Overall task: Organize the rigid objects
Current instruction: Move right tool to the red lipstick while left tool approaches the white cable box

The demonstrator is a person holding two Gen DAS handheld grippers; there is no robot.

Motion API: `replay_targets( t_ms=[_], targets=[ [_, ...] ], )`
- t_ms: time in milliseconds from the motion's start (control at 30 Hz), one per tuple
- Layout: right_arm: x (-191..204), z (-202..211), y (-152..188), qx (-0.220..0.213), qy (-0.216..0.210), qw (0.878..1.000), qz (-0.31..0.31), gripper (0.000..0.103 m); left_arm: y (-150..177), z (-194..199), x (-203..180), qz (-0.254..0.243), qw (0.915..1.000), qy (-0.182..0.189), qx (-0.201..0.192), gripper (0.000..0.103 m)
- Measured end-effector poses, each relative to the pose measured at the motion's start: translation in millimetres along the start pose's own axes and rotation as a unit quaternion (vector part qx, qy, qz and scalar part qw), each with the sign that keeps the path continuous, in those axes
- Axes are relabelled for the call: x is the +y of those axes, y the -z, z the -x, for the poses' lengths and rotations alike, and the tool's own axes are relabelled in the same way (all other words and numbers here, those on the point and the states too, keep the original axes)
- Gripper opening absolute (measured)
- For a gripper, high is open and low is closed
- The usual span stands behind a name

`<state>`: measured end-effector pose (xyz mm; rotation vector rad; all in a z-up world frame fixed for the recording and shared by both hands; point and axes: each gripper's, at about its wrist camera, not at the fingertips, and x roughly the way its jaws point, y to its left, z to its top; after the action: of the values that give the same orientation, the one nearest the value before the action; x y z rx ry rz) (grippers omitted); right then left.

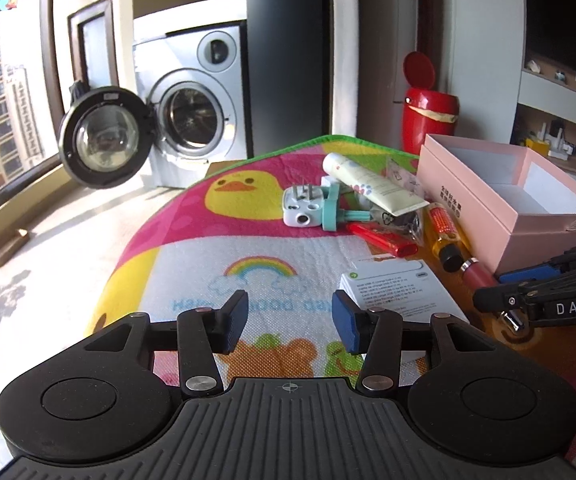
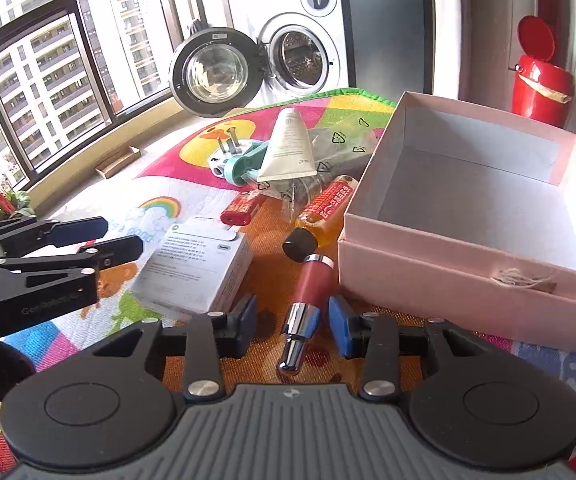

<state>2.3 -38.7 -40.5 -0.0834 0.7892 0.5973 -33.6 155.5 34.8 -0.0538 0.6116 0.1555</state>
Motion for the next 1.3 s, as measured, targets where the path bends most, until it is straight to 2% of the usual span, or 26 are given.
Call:
replay_targets(
  t_ms=[67, 167, 267, 367, 433, 467, 500, 567, 667, 733, 833, 900, 967, 1033, 1100, 1133, 1200, 1300],
  targets=[
    [-1.4, 3.6, 4.8, -0.006, -0.001, 1.000, 0.003, 0.021, 0.3, 4.1, 7.4, 0.032, 0.9992, 0.025, 0.003, 0.051],
    [-6.3, 18.3, 17.6, -0.005, 0.002, 1.000, 0.025, 0.020, -0.3, 8.5, 0.2, 0.054, 0.9969, 0.058, 0.000, 0.051],
    [-15.1, 35.8, 36.6, -0.015, 0.023, 0.998, 0.049, 0.020, -1.8, 11.9, -28.3, 0.034, 0.9969, 0.068, -0.020, 0.051],
    [-27.5, 49.2, 52.7, -0.030, 0.064, 0.996, 0.055, 0.020, 0.7, 7.7, -61.8, -0.007, 0.9982, 0.048, -0.035, 0.051],
    [-40.0, 55.7, 60.5, -0.036, 0.077, 0.996, 0.041, 0.020, 4.7, -2.9, -80.5, -0.034, 0.9984, 0.038, -0.023, 0.051],
    [-46.3, 57.5, 62.7, -0.039, 0.076, 0.996, 0.032, 0.021, 6.7, -8.9, -85.8, -0.038, 0.9982, 0.044, -0.011, 0.051],
    [-51.5, 59.8, 65.6, -0.044, 0.073, 0.996, 0.022, 0.022, 9.2, -12.1, -90.6, -0.043, 0.9980, 0.043, -0.013, 0.057],
    [-58.0, 62.0, 68.8, -0.051, 0.073, 0.996, 0.009, 0.030, 12.7, -14.0, -101.9, -0.065, 0.9970, 0.037, -0.020, 0.060],
    [-57.9, 61.6, 73.9, -0.065, 0.071, 0.995, 0.009, 0.039, 17.0, -16.9, -111.6, -0.085, 0.9950, 0.046, -0.024, 0.076],
    [-54.3, 60.7, 74.9, -0.067, 0.075, 0.995, 0.019, 0.044, 19.1, -16.0, -113.6, -0.093, 0.9940, 0.051, -0.028, 0.078],
    [-53.1, 60.6, 75.7, -0.066, 0.081, 0.994, 0.016, 0.057, 17.9, -10.1, -104.7, -0.068, 0.9954, 0.059, -0.033, 0.076],
    [-54.6, 60.0, 73.8, -0.066, 0.077, 0.995, 0.009, 0.058, 17.1, -6.3, -95.9, -0.051, 0.9978, 0.015, -0.040, 0.075],
    [-55.0, 60.2, 73.7, -0.067, 0.077, 0.995, 0.010, 0.059, 16.2, -6.9, -84.7, -0.028, 0.9988, -0.003, -0.039, 0.074],
    [-55.6, 60.4, 73.7, -0.067, 0.078, 0.995, 0.011, 0.059, 13.4, -11.8, -67.7, 0.023, 0.9994, 0.006, -0.024, 0.073],
    [-57.2, 59.9, 73.0, -0.067, 0.076, 0.995, 0.010, 0.059, 9.9, -18.7, -53.9, 0.079, 0.9961, 0.040, -0.005, 0.073],
    [-57.2, 59.8, 73.3, -0.067, 0.076, 0.995, 0.010, 0.060, 8.5, -21.3, -52.3, 0.091, 0.9946, 0.050, 0.000, 0.074],
    [-55.2, 58.5, 73.7, -0.066, 0.077, 0.995, 0.012, 0.060, 5.1, -26.1, -59.1, 0.077, 0.9958, 0.050, 0.000, 0.074],
    [-52.2, 58.2, 75.3, -0.067, 0.079, 0.995, 0.012, 0.060, 2.7, -37.2, -76.6, 0.032, 0.9991, 0.026, 0.006, 0.076]
  ],
)
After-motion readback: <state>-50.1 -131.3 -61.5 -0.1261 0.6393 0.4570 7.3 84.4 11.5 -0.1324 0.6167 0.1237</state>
